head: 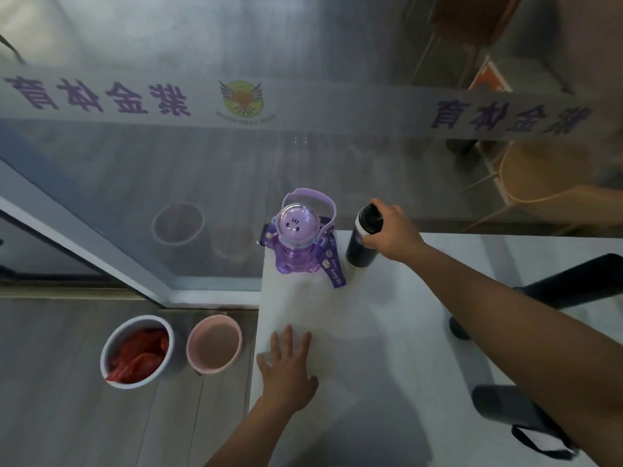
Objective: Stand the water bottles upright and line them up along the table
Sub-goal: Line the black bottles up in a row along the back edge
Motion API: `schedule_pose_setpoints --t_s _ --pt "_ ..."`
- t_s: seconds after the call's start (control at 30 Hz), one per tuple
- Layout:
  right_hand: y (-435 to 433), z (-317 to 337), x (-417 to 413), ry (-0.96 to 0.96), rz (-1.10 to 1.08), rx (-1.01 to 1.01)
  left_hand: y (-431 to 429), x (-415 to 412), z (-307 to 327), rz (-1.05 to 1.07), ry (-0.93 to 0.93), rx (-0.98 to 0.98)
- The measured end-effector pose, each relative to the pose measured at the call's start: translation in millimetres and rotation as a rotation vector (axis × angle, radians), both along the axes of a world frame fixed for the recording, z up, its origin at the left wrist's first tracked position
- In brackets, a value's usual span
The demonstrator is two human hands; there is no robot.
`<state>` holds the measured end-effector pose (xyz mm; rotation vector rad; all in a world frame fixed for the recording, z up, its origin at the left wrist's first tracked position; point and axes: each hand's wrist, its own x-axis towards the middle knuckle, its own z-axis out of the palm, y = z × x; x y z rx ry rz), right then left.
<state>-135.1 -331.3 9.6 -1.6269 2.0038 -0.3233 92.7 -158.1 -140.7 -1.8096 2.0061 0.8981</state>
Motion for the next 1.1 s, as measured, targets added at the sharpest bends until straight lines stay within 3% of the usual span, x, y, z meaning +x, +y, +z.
schedule_pose_setpoints --t_s 0.2,0.4,0.57,0.7,0.97,1.1 --pt "12.1 27.5 -22.7 0.003 0.039 0.006 -1.5 -5.4 4.4 0.075 0.033 0.007" --pt "78.9 63.3 -111.9 0.074 0.004 -0.05 12.7 -42.5 1.7 0.083 0.027 -0.021" --pt "149.1 54.4 -182.1 0.153 -0.063 0.105 29.2 -73.8 -2.2 0.1 -0.008 -0.041" --pt "175.8 30.0 -200.9 0.132 0.02 0.173 37.6 -84.2 -3.6 0.114 -0.044 -0.031" --pt "162.8 4.3 -205.1 0.199 0.157 0.055 47.2 -84.7 -3.0 0.082 -0.074 -0.041" --pt "131.3 8.8 -200.0 0.107 0.173 0.076 49.5 -83.1 -1.0 0.083 -0.071 -0.04"
